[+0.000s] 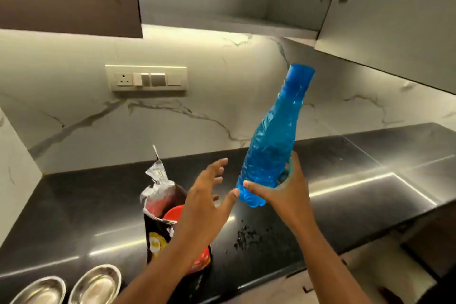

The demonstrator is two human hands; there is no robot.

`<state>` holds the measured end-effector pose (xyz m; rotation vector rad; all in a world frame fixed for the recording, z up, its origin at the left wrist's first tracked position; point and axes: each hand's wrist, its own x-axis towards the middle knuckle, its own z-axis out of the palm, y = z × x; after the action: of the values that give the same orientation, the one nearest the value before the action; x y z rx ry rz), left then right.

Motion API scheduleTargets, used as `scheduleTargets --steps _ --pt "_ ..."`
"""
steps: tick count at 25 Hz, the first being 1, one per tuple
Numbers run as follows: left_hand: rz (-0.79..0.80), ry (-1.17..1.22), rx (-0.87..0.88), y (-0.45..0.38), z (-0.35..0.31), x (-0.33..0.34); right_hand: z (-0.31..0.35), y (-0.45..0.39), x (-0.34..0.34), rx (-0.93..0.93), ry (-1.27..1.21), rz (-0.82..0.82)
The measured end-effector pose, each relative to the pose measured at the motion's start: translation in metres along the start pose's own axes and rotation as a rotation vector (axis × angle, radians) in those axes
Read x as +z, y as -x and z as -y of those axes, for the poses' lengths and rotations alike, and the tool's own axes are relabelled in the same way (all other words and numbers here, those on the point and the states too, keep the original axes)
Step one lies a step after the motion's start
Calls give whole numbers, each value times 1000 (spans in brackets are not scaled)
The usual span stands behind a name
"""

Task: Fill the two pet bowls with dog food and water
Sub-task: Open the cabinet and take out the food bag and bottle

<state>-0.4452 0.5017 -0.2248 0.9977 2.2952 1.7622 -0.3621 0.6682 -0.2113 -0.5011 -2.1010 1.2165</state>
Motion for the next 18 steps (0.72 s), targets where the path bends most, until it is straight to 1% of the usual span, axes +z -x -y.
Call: scheduleTargets --steps 4,6,8,12,15,18 --pt "61 -12 -92 27 46 43 -61 35 2 175 7 3" --pt "102 32 -173 33 70 63 -91 46 9 253 18 17" --pt "110 50 -278 38 95 84 -121 53 17 306 28 51" --pt "91 -23 -421 45 134 119 -169 56 30 337 30 156" --pt "62 -19 -500 47 146 134 -193 50 32 337 21 220" --pt "29 -28 -542 46 151 142 -215 41 32 336 11 263"
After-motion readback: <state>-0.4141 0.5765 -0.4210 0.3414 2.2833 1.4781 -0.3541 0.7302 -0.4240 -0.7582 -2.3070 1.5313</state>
